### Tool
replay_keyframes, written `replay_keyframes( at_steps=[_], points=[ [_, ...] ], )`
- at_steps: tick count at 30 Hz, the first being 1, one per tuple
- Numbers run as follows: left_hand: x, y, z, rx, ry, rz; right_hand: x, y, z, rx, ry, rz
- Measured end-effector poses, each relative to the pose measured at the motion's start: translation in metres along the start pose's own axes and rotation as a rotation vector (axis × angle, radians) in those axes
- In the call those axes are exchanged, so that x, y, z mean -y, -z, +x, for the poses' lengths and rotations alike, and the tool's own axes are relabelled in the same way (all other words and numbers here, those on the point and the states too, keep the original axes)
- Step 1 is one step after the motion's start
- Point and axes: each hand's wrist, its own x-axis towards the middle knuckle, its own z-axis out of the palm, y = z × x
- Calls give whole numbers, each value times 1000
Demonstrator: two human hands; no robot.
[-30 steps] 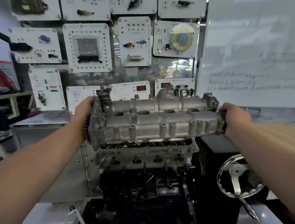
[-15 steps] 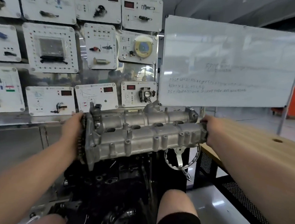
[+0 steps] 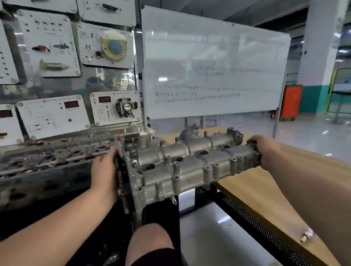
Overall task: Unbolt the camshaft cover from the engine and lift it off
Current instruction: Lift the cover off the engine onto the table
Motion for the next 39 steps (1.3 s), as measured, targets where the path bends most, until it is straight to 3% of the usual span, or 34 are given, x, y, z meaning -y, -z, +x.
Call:
replay_keyframes(
  at_steps=[4,11,18,25,34,39],
  points=[
    [52,-42,7,-19,25,42,-11,46,43,-77,10,22],
    [121,-99,4,82,149,78,-30,101,96,-165,-50,-55],
    [158,-130,-8,50,257,123,-51,135,136,-170,-132,-179],
    [167,-138,-12,2,211,127,-55,140,146,-185,-156,-268],
    [156,-136,-23,107,215,196,-12,92,101,-91,95,-1064],
    [161,-122,-41,305,66,313,-54,45,56,117,161,-1295]
  ],
)
